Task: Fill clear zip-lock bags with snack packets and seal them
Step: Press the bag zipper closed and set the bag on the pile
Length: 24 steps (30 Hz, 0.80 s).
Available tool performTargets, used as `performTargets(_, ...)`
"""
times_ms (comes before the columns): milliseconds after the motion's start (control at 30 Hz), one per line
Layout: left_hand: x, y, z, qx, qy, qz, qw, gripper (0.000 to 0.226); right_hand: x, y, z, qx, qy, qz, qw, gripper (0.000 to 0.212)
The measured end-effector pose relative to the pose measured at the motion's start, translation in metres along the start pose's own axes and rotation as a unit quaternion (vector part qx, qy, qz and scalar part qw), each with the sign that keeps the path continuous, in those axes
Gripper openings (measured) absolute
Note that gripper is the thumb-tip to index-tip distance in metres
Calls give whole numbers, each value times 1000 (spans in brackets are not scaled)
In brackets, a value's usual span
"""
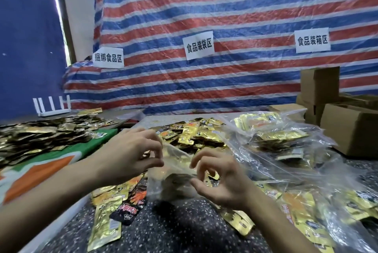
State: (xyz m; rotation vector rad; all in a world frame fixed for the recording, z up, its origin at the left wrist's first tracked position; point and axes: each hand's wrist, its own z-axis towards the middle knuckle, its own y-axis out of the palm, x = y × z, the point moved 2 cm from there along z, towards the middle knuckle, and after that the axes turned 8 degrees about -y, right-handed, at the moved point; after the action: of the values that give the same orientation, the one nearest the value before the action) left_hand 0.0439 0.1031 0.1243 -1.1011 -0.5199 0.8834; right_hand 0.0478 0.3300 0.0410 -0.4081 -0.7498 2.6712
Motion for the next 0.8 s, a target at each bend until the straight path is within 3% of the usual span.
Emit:
performTargets(200,-15,-15,-16,69,-13,-11,997,43,-13,-25,39,-229,56,-126,964,17)
performTargets(300,-25,-18,-20,91,-26,-36,995,43,-18,-43,49,-287,75,-186,937,10)
performTargets(433,-28,-19,-19,95,-38,-124,987,29,-33,-63,59,-283,90,-234,926,10)
performTargets(533,-29,-20,-16,96,-42,-178,979,8,-44,-74,65,-261,86,-205,939,11)
performTargets(633,-29,-19,-14,85,-64,-232,967,7,-53,-82,68,-199,93,-136,966,20)
performTargets(800,-25,-11,-12,67,-98,-338,933,13,-44,-86,58,-193,197,-83,958,20)
